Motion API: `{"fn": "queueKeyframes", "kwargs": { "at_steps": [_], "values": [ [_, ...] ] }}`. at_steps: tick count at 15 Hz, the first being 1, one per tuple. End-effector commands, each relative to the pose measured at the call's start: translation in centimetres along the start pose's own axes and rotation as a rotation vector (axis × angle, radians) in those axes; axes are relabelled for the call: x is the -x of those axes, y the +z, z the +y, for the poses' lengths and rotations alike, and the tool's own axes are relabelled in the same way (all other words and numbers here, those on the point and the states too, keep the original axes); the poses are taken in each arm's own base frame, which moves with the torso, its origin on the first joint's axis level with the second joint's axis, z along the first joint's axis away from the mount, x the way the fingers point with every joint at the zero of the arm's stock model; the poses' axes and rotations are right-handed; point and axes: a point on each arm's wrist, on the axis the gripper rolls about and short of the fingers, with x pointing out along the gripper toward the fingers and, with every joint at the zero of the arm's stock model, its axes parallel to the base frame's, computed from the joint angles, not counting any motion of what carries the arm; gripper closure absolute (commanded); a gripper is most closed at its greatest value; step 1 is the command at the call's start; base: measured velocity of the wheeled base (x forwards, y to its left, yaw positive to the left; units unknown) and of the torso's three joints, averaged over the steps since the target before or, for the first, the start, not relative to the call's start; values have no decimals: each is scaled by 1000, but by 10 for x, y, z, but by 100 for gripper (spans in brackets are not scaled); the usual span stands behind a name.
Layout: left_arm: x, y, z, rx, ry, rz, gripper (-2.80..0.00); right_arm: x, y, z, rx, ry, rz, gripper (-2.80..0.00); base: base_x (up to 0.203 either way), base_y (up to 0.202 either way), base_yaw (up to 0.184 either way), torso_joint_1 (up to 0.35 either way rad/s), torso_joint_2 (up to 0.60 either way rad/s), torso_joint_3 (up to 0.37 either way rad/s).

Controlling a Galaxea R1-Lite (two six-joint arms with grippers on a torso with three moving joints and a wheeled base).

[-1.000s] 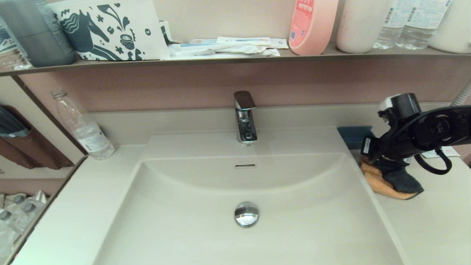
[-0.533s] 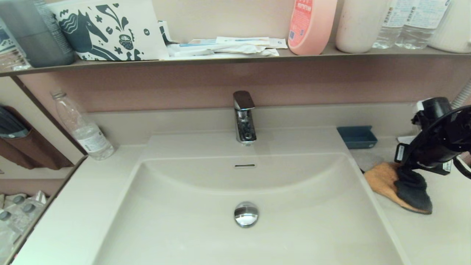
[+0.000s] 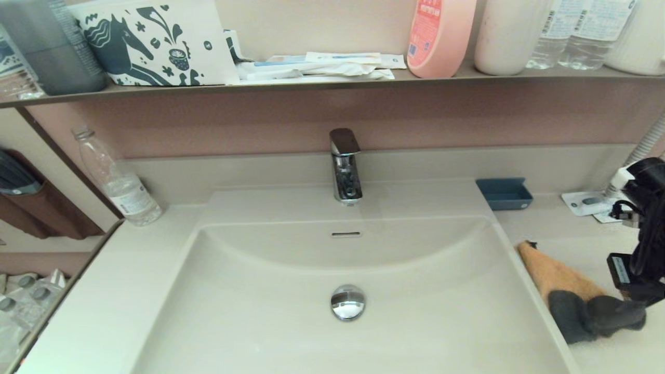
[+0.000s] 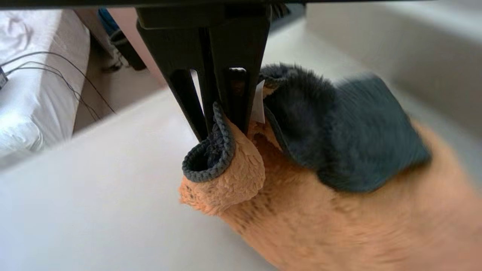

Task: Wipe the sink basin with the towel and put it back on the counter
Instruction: Wipe the sink

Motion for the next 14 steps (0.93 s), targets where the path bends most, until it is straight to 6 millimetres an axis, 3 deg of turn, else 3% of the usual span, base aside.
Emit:
{"fn": "queueKeyframes", "kwargs": {
  "at_steps": [1, 5, 8, 10, 14],
  "values": [
    [0, 0, 0, 1, 1, 0, 0, 28, -18, -13, -20, 27, -74, 0, 0, 0, 0, 0, 0, 0],
    [0, 0, 0, 1, 1, -1, 0, 69, -41, -37, -44, 68, -227, 0, 0, 0, 0, 0, 0, 0],
    [0, 0, 0, 1, 1, -1, 0, 99, -44, -61, -147, 90, -351, 0, 0, 0, 0, 0, 0, 0],
    [0, 0, 0, 1, 1, 1, 0, 105, -48, -69, -164, 142, -374, 0, 0, 0, 0, 0, 0, 0],
    [0, 0, 0, 1, 1, -1, 0, 102, -42, -67, -194, 238, -407, 0, 0, 0, 0, 0, 0, 0]
  ]
}}
